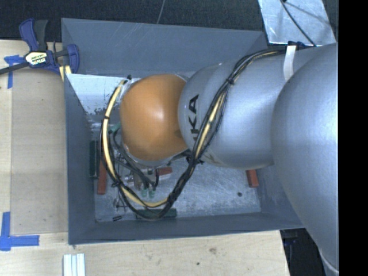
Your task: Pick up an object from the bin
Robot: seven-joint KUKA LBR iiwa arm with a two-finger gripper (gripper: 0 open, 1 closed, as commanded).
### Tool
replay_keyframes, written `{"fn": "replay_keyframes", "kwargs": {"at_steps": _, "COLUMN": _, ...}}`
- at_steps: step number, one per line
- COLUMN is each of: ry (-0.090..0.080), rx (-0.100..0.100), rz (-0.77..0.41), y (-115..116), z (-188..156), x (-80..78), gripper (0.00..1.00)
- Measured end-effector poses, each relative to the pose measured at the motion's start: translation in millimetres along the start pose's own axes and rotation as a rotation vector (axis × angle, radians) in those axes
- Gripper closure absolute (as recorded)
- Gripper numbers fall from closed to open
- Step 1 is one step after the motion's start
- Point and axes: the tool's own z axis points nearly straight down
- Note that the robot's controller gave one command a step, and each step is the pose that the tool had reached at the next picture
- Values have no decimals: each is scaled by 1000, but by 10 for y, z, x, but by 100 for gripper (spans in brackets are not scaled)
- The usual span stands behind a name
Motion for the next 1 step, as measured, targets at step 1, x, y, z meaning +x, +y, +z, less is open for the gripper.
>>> {"fn": "replay_keyframes", "kwargs": {"at_steps": 1, "ry": -1, "rx": 1, "rz": -153, "y": -329, "z": 968, "x": -709, "gripper": 100}}
